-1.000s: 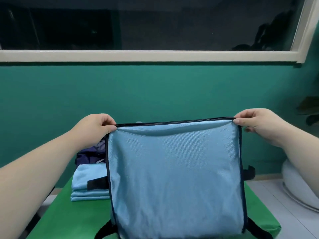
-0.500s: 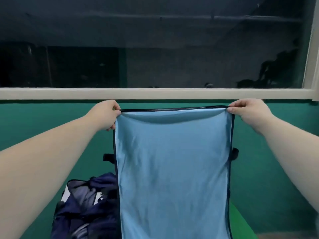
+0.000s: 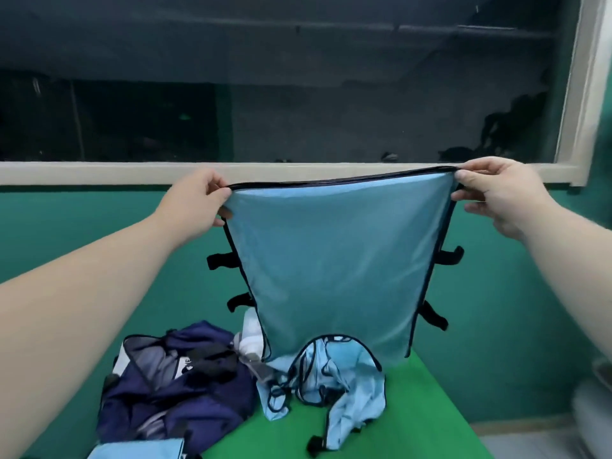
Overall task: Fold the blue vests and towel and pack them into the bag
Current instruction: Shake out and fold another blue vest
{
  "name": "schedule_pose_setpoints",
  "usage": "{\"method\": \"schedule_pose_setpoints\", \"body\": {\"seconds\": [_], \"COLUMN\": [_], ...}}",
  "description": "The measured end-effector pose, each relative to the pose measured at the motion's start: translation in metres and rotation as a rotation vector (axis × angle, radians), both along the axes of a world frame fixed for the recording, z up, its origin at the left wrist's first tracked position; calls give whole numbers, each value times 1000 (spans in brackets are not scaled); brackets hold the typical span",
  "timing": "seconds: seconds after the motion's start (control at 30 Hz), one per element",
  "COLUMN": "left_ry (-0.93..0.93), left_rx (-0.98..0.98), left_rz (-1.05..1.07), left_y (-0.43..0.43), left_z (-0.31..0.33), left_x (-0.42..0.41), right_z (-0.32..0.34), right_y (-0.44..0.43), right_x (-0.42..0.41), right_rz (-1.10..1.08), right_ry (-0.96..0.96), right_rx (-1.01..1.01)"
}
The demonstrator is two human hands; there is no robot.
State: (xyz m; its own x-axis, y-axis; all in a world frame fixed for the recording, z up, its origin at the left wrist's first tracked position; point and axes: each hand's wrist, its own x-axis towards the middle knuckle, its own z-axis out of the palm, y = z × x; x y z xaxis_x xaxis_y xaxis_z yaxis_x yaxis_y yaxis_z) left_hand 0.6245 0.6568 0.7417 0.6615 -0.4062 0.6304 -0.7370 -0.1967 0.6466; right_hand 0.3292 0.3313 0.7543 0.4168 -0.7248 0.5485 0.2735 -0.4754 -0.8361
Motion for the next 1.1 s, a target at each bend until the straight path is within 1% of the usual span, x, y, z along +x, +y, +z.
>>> {"method": "schedule_pose_setpoints", "body": {"seconds": [0.17,0.27,0.5,0.6,0.7,0.8,0.97,1.1], "left_ry": [37,99,148,145,177,196,321,354], "left_rx": [96,130,274,356,366,423,446,497], "left_rz": [23,4,-7,-7,-7,10,10,-7], "left_y": [33,54,105,121,130,137,143,139], "left_z": [-46,-76,-130,-154,-185,-219,-275,-308], "left_x": [-41,-61,-108,-125,-140,-146,-146,-142], "right_z": [-45,-80,-154,-180,-212,-245,-297,-324], "right_y": [25,41,76,89,99,108,104,99], "right_x": [-49,-76,-125,-136,-143,-147,-152,-147], "right_rz": [64,118,222,250,255,237,215,208], "right_ry": [98,152,316,329,343,385,491,547], "right_rx": [76,131,247,323,385,450,480,508]}}
